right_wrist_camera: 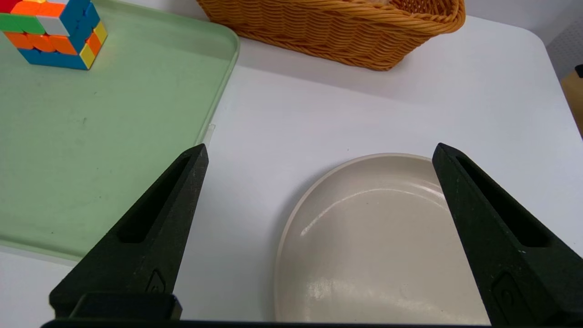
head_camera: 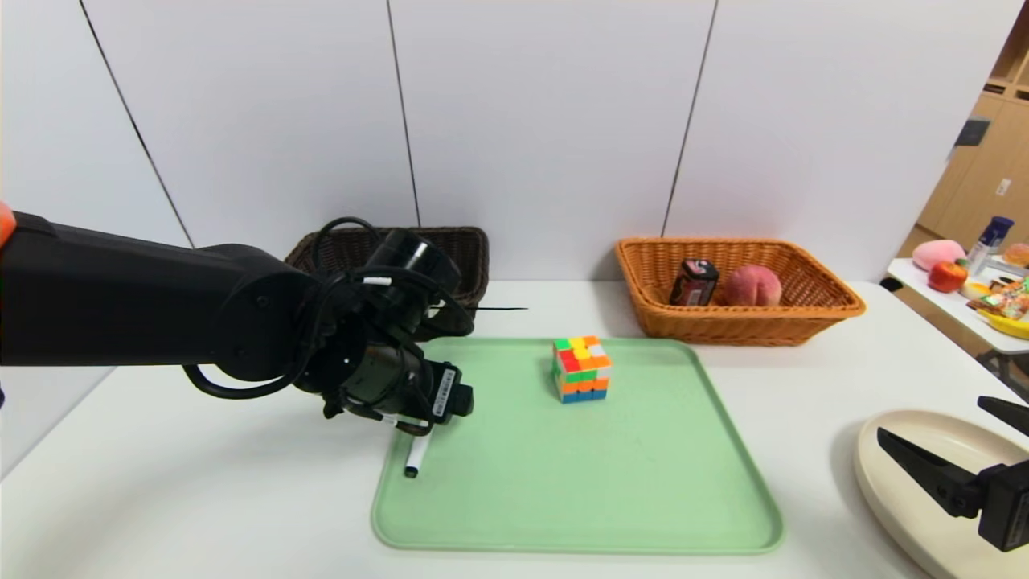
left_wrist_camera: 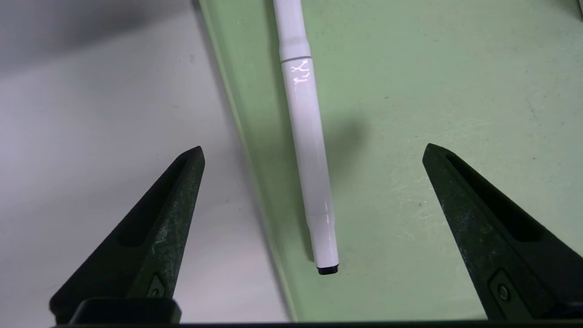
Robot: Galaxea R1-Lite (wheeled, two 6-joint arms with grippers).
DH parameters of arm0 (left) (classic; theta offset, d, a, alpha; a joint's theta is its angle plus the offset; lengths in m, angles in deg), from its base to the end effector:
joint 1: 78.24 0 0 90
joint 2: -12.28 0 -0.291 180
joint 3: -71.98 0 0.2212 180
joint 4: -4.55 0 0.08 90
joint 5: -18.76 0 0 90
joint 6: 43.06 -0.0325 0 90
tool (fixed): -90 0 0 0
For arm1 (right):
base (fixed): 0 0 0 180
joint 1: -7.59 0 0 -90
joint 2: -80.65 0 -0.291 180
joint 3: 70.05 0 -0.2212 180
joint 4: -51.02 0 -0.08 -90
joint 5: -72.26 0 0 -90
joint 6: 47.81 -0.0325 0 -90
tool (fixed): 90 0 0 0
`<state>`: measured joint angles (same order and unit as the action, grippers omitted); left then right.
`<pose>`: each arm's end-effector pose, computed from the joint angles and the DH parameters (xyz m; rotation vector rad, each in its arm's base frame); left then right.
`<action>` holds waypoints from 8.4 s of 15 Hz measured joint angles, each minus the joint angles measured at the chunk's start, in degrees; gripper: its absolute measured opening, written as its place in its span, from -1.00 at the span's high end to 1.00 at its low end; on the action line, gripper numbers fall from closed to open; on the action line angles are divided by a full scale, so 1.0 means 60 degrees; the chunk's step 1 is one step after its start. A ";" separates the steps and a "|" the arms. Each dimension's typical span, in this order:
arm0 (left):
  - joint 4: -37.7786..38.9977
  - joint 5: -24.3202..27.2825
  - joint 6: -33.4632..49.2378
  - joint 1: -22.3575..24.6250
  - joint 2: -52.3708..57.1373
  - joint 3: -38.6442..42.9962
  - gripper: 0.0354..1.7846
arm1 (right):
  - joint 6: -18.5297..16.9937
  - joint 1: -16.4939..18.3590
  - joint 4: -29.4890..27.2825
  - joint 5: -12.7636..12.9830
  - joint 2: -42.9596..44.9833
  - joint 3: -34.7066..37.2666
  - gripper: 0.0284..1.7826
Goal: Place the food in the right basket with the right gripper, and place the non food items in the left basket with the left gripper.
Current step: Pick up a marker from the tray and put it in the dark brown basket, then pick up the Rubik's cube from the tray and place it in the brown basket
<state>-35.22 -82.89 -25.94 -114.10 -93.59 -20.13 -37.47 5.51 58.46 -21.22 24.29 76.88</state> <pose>0.2963 -0.2061 0.1374 0.1027 0.9042 -0.2571 0.1500 0.0074 0.1241 -0.1758 0.2673 0.1211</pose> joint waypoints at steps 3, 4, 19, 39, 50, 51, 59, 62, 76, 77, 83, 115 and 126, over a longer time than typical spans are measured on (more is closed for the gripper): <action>0.0205 0.0008 0.0030 -0.0163 -0.0116 0.0000 -0.89 | -0.0010 -0.0004 0.0000 0.0000 0.0004 0.0106 -0.90; 0.0207 0.0014 0.0030 -0.0207 -0.0142 0.0000 -0.89 | -0.0006 -0.0004 0.0004 0.0000 0.0004 0.0110 -0.90; 0.0528 -0.0045 0.0437 -0.0469 -0.0823 0.0120 -0.89 | -0.0020 0.0004 0.0004 0.0000 0.0016 0.0120 -0.90; 0.1369 -0.0134 0.0362 -0.0423 -0.0768 0.0536 0.86 | -0.0024 0.0008 -0.0008 0.0002 0.0114 0.0106 -0.90; 0.7054 -0.0368 -0.2619 0.1983 0.0620 -0.0768 0.86 | -0.0035 0.0012 -0.0008 0.0000 0.0266 0.0193 -0.90; 0.7839 -0.0362 -0.2692 0.2081 0.0386 -0.0695 0.86 | -0.0035 0.0012 -0.0014 0.0000 0.0266 0.0193 -0.90; 1.0283 -0.0414 -0.2757 0.2278 -0.1900 -0.0339 0.86 | -0.0051 0.0014 -0.0018 0.0000 0.0256 0.0193 -0.90; 1.0679 -0.0437 -0.2808 0.2347 -0.2517 -0.0317 0.86 | -0.0079 0.0014 -0.0022 0.0000 0.0246 0.0193 -0.90; 1.2085 0.0221 -0.2812 0.2591 -0.2550 -0.0284 -0.48 | -0.0087 0.0014 -0.0059 0.0000 0.0242 0.0244 -0.90; 1.2117 0.0506 -0.2808 0.2558 -0.2341 -0.0276 -0.53 | -0.0083 0.0014 -0.0063 0.0002 0.0246 0.0254 -0.90; 1.2800 0.3025 -0.2641 0.1650 -0.1008 0.1471 -0.73 | -0.0093 0.0014 -0.0033 0.0014 0.0307 0.0423 -0.90; 1.6610 0.5827 -0.2678 -0.0130 -0.4187 0.2830 -0.89 | -0.0473 0.0012 -0.0095 -0.0303 0.0492 0.0520 -0.91; 1.6636 0.5829 -0.2670 -0.0130 -0.4596 0.2826 -0.89 | -0.0475 0.0004 -0.0102 -0.0329 0.0490 0.0502 -0.91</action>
<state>64.60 -47.92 -41.96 -114.88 -121.16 -3.17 -40.32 5.53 57.85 -23.19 27.23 79.89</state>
